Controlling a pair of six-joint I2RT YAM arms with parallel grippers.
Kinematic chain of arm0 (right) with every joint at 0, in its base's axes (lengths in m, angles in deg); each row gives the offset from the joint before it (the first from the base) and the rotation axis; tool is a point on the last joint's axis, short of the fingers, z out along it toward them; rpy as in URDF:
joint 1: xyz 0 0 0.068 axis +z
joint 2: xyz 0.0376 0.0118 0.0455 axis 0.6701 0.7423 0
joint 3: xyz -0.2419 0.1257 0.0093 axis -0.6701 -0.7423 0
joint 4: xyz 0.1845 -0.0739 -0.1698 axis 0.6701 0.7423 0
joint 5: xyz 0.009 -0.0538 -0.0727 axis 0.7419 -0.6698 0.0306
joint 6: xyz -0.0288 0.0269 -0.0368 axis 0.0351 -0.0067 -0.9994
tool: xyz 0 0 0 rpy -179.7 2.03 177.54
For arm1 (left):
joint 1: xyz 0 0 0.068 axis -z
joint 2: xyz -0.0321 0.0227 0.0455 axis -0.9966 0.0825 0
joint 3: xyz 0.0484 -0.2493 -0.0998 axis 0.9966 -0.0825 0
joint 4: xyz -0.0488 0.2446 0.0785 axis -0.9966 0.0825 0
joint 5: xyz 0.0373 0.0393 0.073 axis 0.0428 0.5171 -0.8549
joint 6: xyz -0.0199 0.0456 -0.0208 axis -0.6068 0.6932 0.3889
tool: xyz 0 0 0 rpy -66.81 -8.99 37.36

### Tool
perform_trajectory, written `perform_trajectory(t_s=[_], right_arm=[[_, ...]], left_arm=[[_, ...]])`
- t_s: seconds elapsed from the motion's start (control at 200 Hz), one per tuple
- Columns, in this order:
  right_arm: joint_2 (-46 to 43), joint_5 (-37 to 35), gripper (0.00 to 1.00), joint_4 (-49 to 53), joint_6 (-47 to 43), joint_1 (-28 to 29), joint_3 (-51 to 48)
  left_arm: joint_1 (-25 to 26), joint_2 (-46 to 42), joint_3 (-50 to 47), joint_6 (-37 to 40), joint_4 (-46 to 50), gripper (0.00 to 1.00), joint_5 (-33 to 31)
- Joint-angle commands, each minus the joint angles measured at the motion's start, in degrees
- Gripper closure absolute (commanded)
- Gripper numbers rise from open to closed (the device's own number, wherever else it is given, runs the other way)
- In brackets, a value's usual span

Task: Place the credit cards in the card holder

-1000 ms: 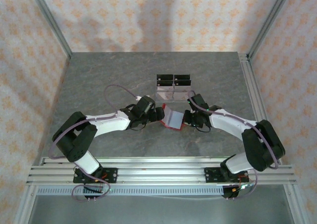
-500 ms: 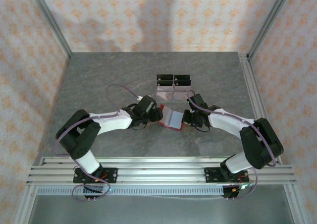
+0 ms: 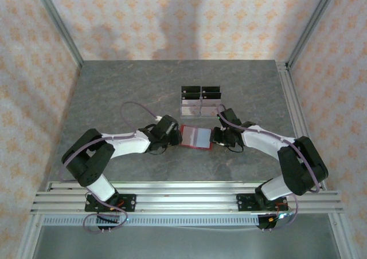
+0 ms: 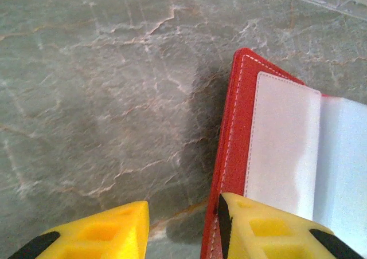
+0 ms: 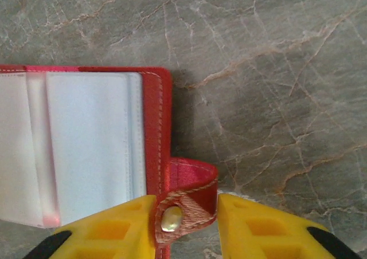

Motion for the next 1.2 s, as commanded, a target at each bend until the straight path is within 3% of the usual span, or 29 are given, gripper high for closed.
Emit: perform_trajectory(t_s=[0.0,0.07,0.225,0.37,0.47,0.776,1.196], right_arm=[[-1.67,0.49,0.64,2.62,-0.60,-0.34,2.16],[-3.25,1.23,0.61,3.71,-0.36,-0.33,2.86],[-8.24,2.68,0.57,6.94,0.19,-0.30,4.80],[-10.19,5.17,0.55,7.01,1.19,-0.17,6.70],[-7.80,7.13,0.58,4.67,2.40,0.27,8.04],[3.36,9.30,0.88,-5.18,5.90,0.80,8.58],[8.48,6.87,0.91,-7.73,4.83,0.82,3.23]], left_arm=[[-0.29,-3.37,-1.78,-1.64,-1.43,0.61,-1.08],[0.05,-5.06,-2.57,-2.26,-1.02,0.57,-1.50],[0.70,-10.55,-2.71,-1.95,2.88,0.32,-4.59],[0.74,-11.23,1.32,1.30,6.83,0.23,-5.48],[0.70,-7.62,6.07,3.91,8.36,0.21,-4.07],[2.04,5.18,17.23,8.47,11.33,0.21,-1.30],[2.99,10.84,16.76,9.57,22.60,0.23,-9.61]])
